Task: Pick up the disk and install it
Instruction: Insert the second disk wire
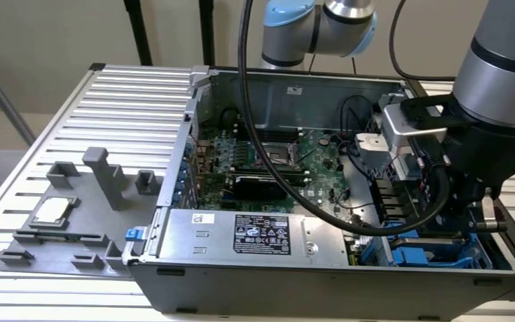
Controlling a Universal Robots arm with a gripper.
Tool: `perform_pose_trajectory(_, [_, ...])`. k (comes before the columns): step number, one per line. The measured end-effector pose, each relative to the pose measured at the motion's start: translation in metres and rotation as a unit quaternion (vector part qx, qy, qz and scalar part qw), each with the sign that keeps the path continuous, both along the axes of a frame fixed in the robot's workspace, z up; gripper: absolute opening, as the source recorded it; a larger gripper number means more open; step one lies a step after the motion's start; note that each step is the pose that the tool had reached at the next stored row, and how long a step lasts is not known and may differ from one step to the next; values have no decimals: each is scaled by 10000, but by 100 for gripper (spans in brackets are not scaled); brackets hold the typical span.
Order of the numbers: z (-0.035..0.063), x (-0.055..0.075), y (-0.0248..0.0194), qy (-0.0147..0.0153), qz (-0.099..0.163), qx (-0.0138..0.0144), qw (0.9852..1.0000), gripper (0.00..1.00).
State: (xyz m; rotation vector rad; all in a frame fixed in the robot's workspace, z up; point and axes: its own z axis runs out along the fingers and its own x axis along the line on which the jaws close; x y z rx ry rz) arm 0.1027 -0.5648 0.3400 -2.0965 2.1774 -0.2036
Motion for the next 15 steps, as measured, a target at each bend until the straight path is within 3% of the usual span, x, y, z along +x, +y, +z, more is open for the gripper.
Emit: perform_pose_trajectory(15, [-39,0,0,0,0,-1,10000,0])
